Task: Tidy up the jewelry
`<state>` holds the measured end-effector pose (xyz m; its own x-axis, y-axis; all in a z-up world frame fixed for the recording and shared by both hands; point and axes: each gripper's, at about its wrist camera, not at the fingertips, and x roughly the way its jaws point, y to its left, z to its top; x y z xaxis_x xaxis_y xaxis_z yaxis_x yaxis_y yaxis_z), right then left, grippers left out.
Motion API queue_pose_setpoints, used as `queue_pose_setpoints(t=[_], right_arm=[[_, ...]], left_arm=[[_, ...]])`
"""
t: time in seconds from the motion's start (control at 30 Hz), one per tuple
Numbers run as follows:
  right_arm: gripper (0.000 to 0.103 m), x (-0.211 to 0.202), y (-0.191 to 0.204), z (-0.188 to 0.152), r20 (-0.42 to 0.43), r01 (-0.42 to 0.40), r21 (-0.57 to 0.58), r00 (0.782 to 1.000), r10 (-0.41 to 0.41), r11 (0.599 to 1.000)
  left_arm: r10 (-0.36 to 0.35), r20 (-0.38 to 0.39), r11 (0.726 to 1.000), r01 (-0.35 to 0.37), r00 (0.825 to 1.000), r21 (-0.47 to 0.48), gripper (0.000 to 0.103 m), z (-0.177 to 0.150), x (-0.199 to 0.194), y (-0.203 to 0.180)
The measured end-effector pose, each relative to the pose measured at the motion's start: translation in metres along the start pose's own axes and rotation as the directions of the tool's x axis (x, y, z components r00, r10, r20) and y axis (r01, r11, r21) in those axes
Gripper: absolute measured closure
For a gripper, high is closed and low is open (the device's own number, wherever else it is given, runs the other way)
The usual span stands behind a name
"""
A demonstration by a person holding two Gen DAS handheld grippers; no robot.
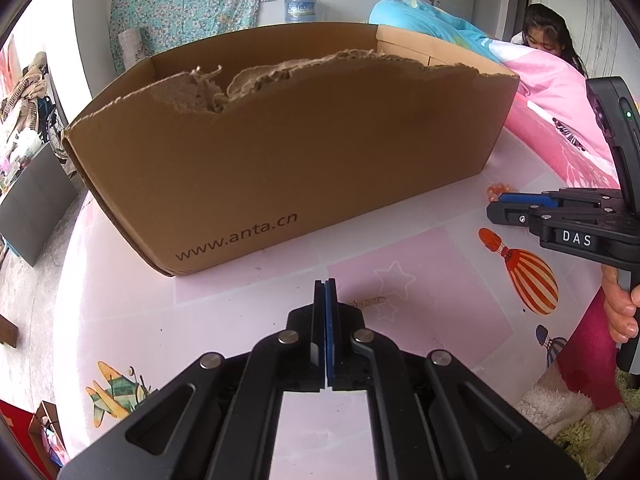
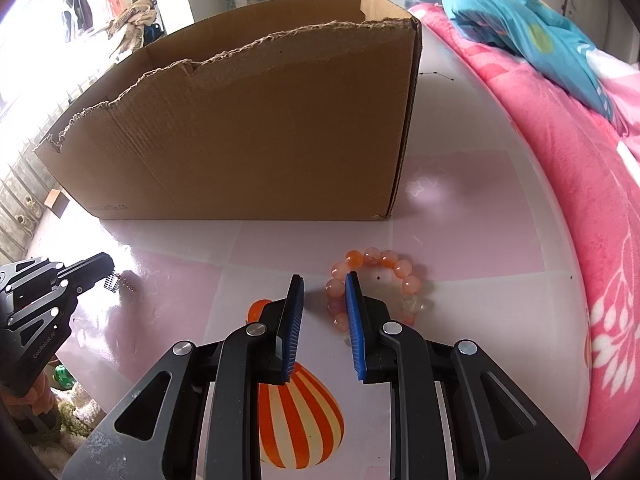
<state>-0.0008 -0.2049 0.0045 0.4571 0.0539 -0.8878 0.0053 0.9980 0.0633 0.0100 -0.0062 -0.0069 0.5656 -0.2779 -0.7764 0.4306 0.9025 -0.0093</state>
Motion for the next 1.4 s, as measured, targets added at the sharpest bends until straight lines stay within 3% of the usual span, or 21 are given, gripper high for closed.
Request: queue_pose_setpoints(t=[0.37,0.5,0.73,1.4], right_arm=[[0.081,0.002,0.011,-0.001,0.01,-0.04,0.006,0.999,0.04,0.999],[0.08,0.002,0.01,-0.002,0.011,-0.052,0.019,0.999,0.051,0.999],[0.071,0.002,0.012,-0.001,0.011,-0.08,0.03,0.997,0.08,0.996],[0.063,0.002,0.011,-0.002,0.023,-0.11,0.051,0.994,0.109,0.993]], left_arm=[[-0.038,0.029,0.999,0.038,0.999,-0.024,0.101,-0.001,-0.004,0.006],[-0.046,0.044,0.998,0.048,0.998,-0.042,0.081,-0.001,-0.007,0.008],[-0.048,0.077,0.998,0.052,0.996,-0.044,0.062,-0.001,-0.016,0.01],[-0.082,0.097,0.996,0.086,0.992,-0.039,0.043,-0.018,-0.023,0.01]])
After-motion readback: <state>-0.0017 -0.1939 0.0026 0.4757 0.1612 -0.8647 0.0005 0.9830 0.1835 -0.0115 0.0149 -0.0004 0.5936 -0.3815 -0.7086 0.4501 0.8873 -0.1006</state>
